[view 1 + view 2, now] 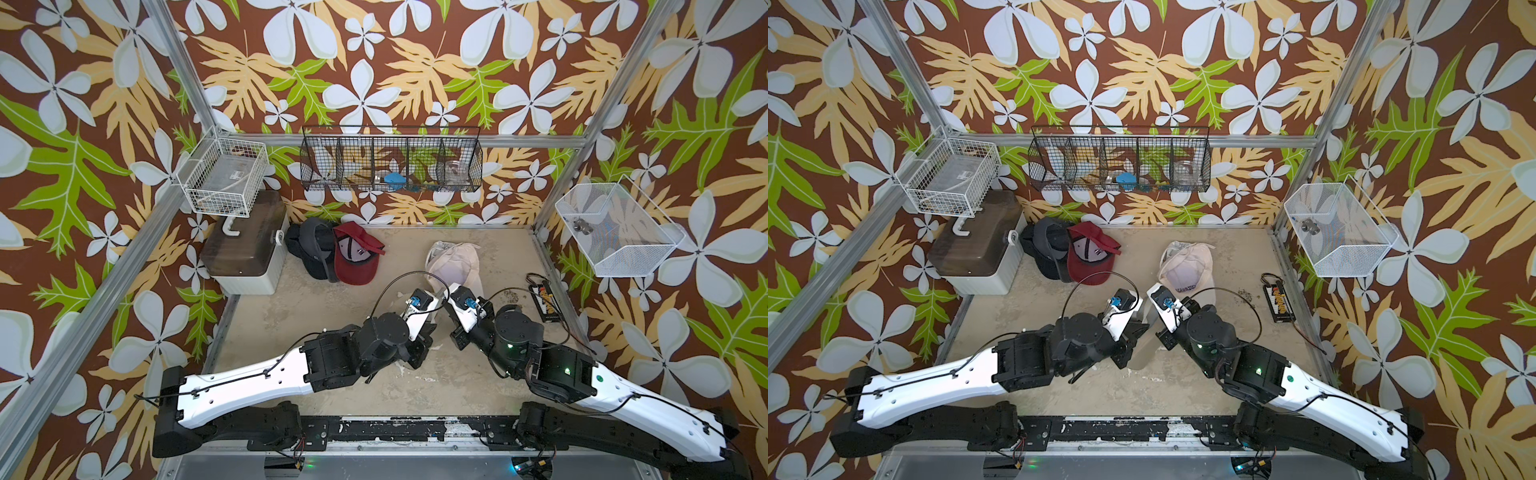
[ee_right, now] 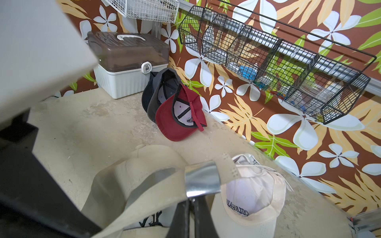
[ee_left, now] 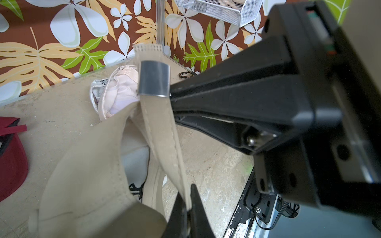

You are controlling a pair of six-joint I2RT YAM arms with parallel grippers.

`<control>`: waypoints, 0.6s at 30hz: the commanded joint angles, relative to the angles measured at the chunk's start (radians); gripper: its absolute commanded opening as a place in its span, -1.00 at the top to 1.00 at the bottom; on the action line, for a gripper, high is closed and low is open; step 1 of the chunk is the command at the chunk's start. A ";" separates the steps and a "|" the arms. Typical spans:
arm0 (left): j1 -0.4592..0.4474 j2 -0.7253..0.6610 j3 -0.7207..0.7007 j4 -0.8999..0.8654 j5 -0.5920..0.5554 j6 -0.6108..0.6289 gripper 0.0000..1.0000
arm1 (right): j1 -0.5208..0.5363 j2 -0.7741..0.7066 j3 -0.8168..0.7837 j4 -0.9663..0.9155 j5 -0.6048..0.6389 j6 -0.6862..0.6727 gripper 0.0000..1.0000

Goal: Open the adjustable buckle of the baseball cap
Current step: Pull the adjustable strap on the baseball cap.

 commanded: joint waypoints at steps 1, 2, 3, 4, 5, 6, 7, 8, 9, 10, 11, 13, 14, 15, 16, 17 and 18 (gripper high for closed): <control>-0.002 -0.004 -0.002 0.021 -0.003 0.000 0.87 | -0.003 -0.002 0.010 0.036 -0.007 0.013 0.88; -0.002 -0.004 -0.002 0.022 -0.006 0.002 0.88 | -0.005 -0.002 0.009 0.037 -0.006 0.013 0.88; -0.002 -0.005 -0.004 0.021 -0.008 0.002 0.88 | -0.006 -0.001 0.008 0.037 -0.007 0.012 0.88; -0.002 -0.005 -0.004 0.021 -0.008 0.002 0.88 | -0.007 -0.001 0.009 0.035 -0.006 0.013 0.88; -0.002 -0.004 -0.007 0.021 -0.010 0.002 0.88 | -0.009 0.001 0.010 0.034 -0.006 0.012 0.88; -0.002 -0.004 -0.008 0.021 -0.013 0.003 0.88 | -0.011 0.001 0.011 0.033 -0.004 0.011 0.89; -0.002 -0.006 -0.009 0.021 -0.015 0.004 0.88 | -0.013 0.003 0.015 0.028 -0.006 0.013 0.89; -0.002 -0.008 -0.012 0.021 -0.015 0.002 0.88 | -0.016 0.003 0.016 0.027 -0.003 0.013 0.89; -0.002 -0.010 -0.016 0.021 -0.017 0.002 0.88 | -0.019 0.002 0.018 0.027 -0.003 0.013 0.89; -0.002 -0.014 -0.019 0.021 -0.021 0.001 0.88 | -0.022 0.001 0.020 0.026 -0.004 0.015 0.89; -0.002 -0.018 -0.022 0.021 -0.025 -0.001 0.88 | -0.025 0.001 0.020 0.026 -0.003 0.018 0.91; -0.002 -0.027 -0.025 0.021 -0.030 -0.002 0.88 | -0.030 0.000 0.024 0.026 -0.005 0.022 0.93; -0.002 -0.029 -0.028 0.021 -0.032 -0.003 0.88 | -0.030 0.000 0.025 0.025 -0.004 0.022 0.94; -0.002 -0.034 -0.031 0.021 -0.033 -0.003 0.89 | -0.031 -0.002 0.028 0.024 -0.004 0.023 0.96; -0.002 -0.038 -0.030 0.019 -0.037 -0.003 0.88 | -0.030 -0.002 0.030 0.024 -0.004 0.023 0.98; -0.002 -0.042 -0.032 0.019 -0.040 -0.003 0.89 | -0.032 -0.002 0.031 0.024 -0.004 0.024 1.00; -0.002 -0.044 -0.033 0.015 -0.041 -0.003 0.89 | -0.033 -0.003 0.031 0.024 -0.003 0.024 1.00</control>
